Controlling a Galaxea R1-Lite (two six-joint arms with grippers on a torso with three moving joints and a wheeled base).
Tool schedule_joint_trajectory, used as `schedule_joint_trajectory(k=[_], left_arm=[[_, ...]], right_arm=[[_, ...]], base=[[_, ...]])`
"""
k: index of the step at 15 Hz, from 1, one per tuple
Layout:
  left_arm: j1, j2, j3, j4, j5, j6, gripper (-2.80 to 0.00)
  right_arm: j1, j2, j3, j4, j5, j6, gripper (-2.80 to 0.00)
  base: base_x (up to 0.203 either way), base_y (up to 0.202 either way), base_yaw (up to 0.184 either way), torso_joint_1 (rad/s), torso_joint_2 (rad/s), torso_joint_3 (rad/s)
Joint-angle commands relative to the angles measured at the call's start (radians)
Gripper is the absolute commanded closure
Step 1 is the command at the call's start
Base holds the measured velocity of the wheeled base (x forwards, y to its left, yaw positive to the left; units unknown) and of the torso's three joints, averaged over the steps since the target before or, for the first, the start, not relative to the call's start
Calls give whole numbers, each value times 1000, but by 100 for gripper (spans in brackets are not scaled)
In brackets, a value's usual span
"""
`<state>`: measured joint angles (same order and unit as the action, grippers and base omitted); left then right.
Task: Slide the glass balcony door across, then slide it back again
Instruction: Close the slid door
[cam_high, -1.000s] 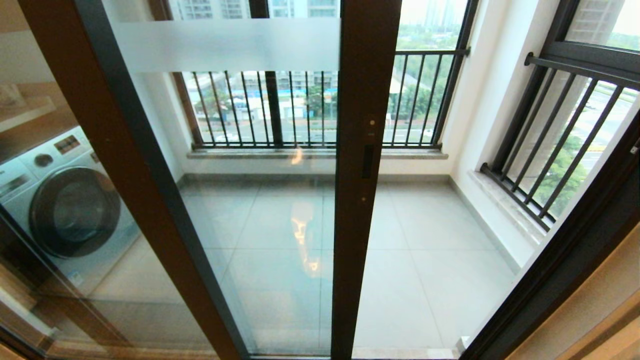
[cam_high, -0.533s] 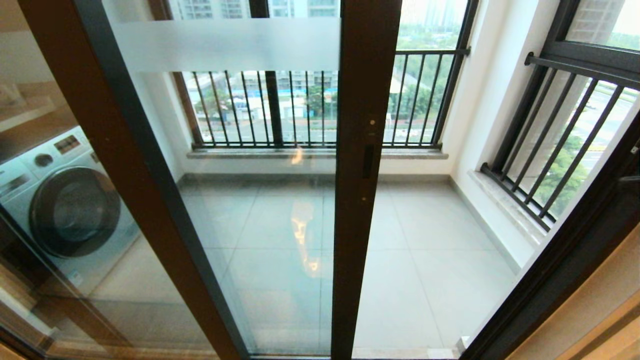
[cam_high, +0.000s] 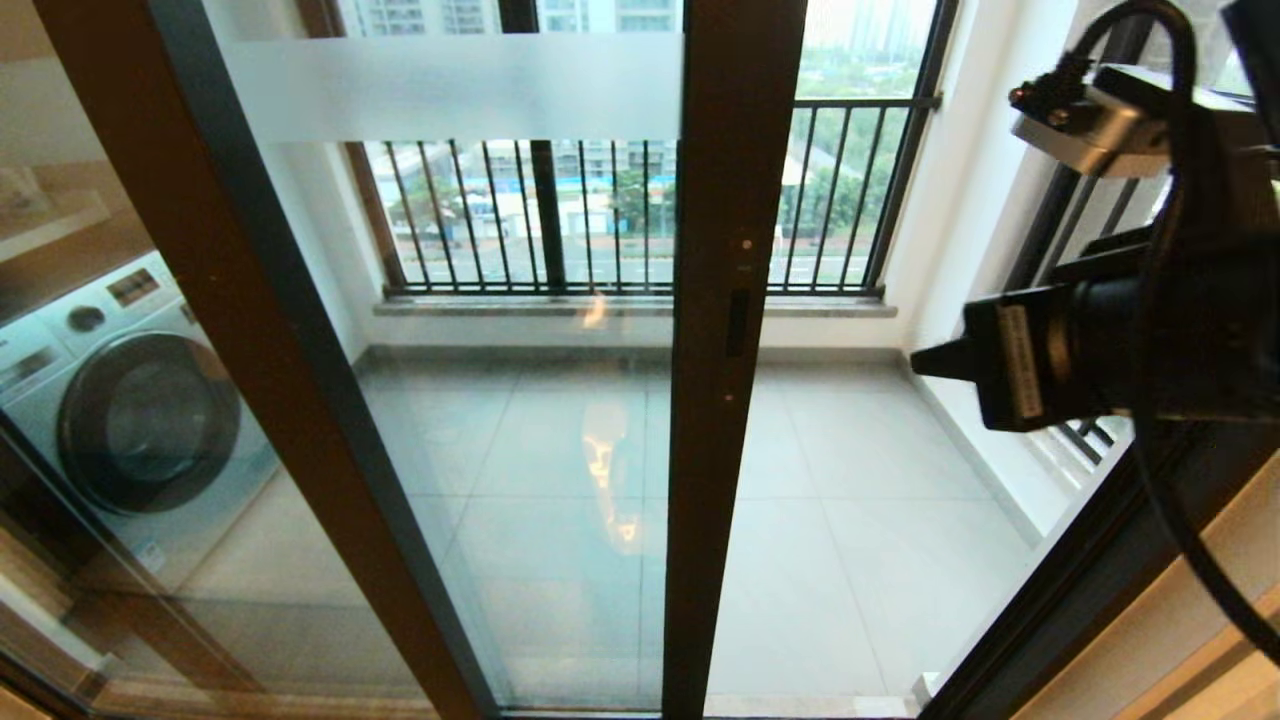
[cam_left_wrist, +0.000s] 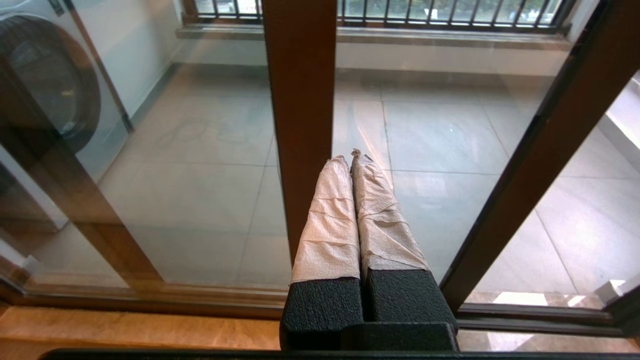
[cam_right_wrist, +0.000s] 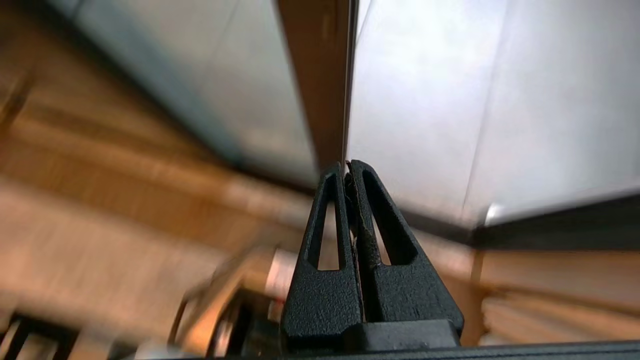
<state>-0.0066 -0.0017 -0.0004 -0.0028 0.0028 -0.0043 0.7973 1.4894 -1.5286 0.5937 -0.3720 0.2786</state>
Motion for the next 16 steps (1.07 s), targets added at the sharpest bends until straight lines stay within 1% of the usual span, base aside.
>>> schedule_joint_trajectory(k=[1, 3, 4, 5, 6, 9, 11, 12, 14, 15, 16], left_arm=[[0, 2, 0, 0, 0, 0, 0], [0, 2, 0, 0, 0, 0, 0], [0, 2, 0, 0, 0, 0, 0], [0, 2, -1, 0, 0, 0, 0], [0, 2, 0, 0, 0, 0, 0], [0, 2, 0, 0, 0, 0, 0], [0, 2, 0, 0, 0, 0, 0], [0, 2, -1, 0, 0, 0, 0], [-1, 2, 0, 0, 0, 0, 0], [0, 2, -1, 0, 0, 0, 0], [0, 2, 0, 0, 0, 0, 0]], right_arm=[[11, 79, -15, -80, -17, -4, 0], [9, 126, -1, -113, -20, -3, 0], [3, 155, 15, -163, -26, -2, 0], [-14, 183, 28, -251, -35, -3, 0], [-37, 199, 35, -305, -40, -5, 0], [-43, 226, 54, -318, -44, -5, 0], [-98, 263, 51, -375, -53, -6, 0], [-105, 258, 46, -384, -54, -8, 0], [-99, 243, 62, -385, -56, -16, 0], [-99, 250, 64, -389, -56, -15, -280], [-103, 266, 66, -400, -56, -17, -280]], base=[[0, 0, 0, 0, 0, 0], [0, 0, 0, 0, 0, 0], [0, 0, 0, 0, 0, 0], [0, 0, 0, 0, 0, 0], [0, 0, 0, 0, 0, 0], [0, 0, 0, 0, 0, 0], [0, 0, 0, 0, 0, 0], [0, 0, 0, 0, 0, 0], [0, 0, 0, 0, 0, 0], [0, 0, 0, 0, 0, 0], [0, 0, 0, 0, 0, 0]])
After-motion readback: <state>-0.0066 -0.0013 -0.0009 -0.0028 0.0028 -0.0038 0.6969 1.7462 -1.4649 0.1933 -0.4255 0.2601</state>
